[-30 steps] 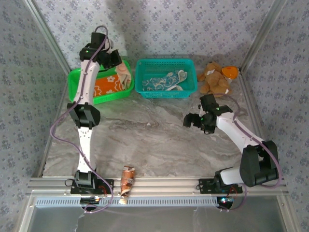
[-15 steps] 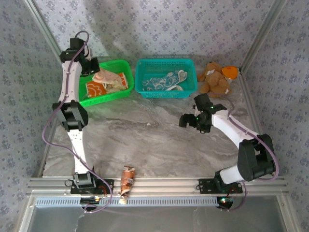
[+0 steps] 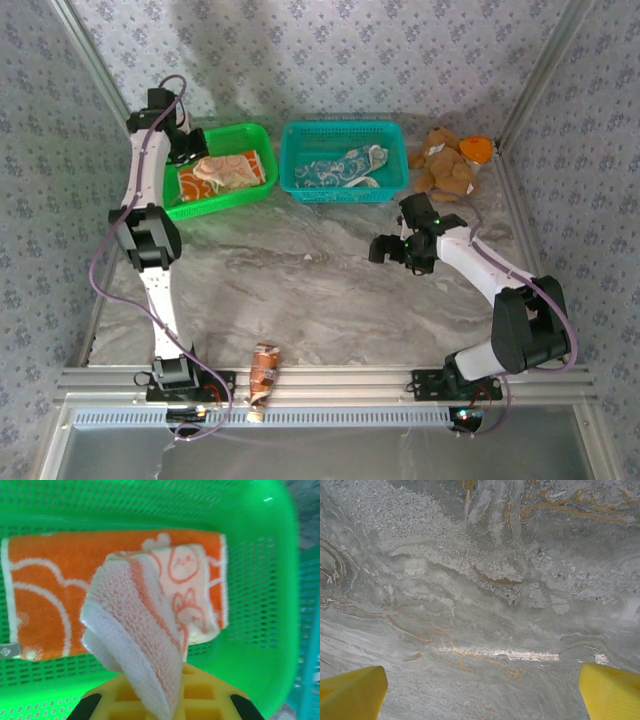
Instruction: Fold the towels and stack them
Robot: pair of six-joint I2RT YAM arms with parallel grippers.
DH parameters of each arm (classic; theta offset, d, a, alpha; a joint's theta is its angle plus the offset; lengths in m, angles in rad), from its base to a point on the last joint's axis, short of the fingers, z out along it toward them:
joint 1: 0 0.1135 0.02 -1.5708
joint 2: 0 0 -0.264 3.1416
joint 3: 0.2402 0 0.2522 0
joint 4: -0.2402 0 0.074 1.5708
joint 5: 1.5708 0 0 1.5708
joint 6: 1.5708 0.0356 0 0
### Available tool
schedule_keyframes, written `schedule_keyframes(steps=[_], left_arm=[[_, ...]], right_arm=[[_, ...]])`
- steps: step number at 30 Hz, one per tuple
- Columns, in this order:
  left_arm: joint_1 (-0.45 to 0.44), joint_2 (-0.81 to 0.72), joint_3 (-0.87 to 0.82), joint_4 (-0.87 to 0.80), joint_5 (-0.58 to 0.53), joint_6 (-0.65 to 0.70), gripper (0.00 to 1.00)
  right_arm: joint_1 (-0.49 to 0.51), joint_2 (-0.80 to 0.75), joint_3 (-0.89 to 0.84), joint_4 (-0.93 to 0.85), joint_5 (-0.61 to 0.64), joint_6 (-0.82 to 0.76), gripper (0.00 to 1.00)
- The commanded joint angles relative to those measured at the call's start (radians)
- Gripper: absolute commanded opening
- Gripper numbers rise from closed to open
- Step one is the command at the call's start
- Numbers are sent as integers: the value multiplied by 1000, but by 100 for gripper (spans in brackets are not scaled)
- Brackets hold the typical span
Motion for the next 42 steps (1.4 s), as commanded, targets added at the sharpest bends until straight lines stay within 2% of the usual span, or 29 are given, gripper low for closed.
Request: schedule_keyframes(steps=[1,7,14,28,38,42], left_arm=[[-46,-44,142,-19,59,-33,0],[-127,-22,254,17,86,-81,0],[-167,43,333,59,116,-139,0],[-161,82,329,47,104,-123,0],[-212,97,336,201,152,-226,0],[-225,123,337,207,169,-239,0]], right_arm=[[7,5,12,-12,11,16,100],[8,0,5,-13,6,9,100],[6,-26,-15,-39,-7,3,100],[1,-37,-31,-38,-5,5,100],[-3,-35,-28,-42,-6,6,100],[-5,-40,-30,-50,-3,1,100]])
